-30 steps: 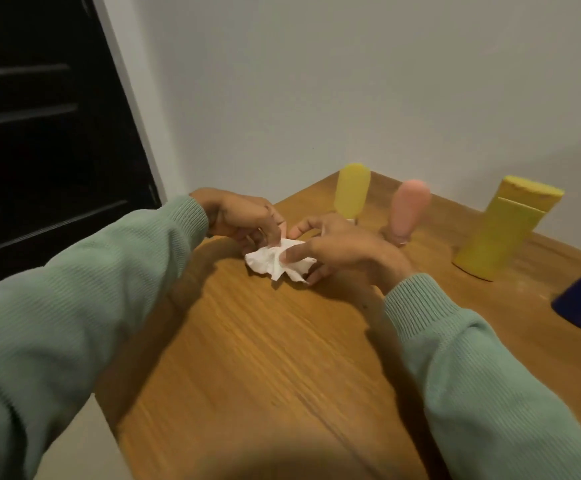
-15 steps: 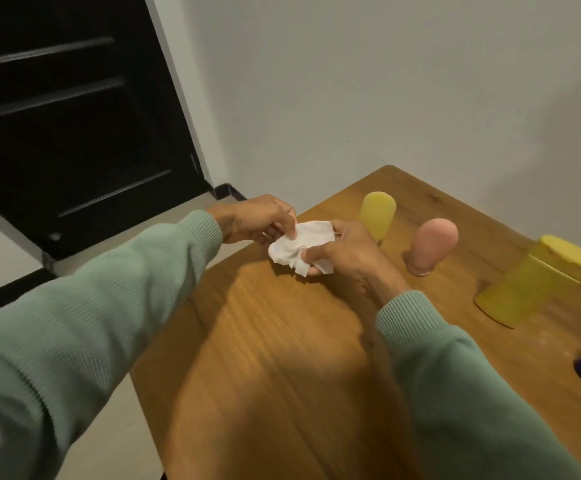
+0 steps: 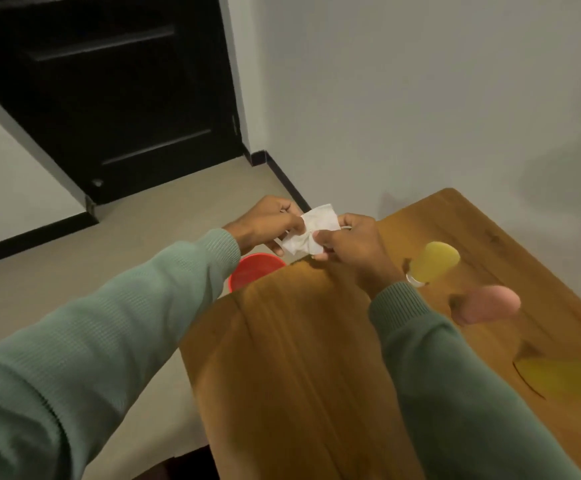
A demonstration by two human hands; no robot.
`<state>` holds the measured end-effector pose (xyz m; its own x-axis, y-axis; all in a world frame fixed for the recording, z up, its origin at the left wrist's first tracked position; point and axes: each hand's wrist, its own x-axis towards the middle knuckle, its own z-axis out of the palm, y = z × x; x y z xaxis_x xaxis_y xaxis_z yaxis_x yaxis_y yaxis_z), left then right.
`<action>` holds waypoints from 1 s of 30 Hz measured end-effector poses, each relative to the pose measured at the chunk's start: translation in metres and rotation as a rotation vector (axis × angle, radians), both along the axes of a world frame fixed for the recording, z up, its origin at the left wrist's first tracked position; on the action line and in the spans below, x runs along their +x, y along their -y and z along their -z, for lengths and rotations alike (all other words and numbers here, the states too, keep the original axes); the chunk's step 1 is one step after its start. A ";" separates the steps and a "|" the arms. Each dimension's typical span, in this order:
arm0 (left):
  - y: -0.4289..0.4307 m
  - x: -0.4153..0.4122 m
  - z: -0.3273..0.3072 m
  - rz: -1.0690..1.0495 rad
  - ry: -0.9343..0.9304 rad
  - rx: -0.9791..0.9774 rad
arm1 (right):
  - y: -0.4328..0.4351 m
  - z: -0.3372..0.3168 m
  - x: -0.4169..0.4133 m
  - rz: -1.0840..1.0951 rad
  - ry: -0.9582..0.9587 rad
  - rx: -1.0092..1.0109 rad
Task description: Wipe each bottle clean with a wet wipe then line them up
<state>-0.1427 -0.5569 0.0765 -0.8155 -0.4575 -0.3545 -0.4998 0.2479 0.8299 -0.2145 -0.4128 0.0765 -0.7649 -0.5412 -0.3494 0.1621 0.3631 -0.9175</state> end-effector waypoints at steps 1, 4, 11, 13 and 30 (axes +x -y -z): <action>0.010 0.004 0.003 -0.026 -0.008 -0.007 | 0.013 0.002 0.000 -0.024 -0.019 0.013; 0.038 0.013 0.021 -0.112 -0.023 -0.023 | 0.049 0.017 -0.003 -0.069 -0.074 0.047; 0.091 0.030 0.087 -0.293 0.035 -0.101 | 0.130 0.074 -0.004 -0.158 -0.124 0.139; 0.100 0.031 0.102 -0.355 0.055 -0.106 | 0.148 0.093 -0.005 -0.149 -0.131 0.183; 0.152 0.005 0.191 -0.461 0.237 0.020 | 0.236 0.177 -0.037 -0.370 0.070 0.446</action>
<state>-0.1379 -0.7091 -0.1147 -0.4267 -0.7415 -0.5178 -0.7284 -0.0576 0.6827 -0.2519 -0.6488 -0.1003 -0.5203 -0.5569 -0.6474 0.0055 0.7559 -0.6547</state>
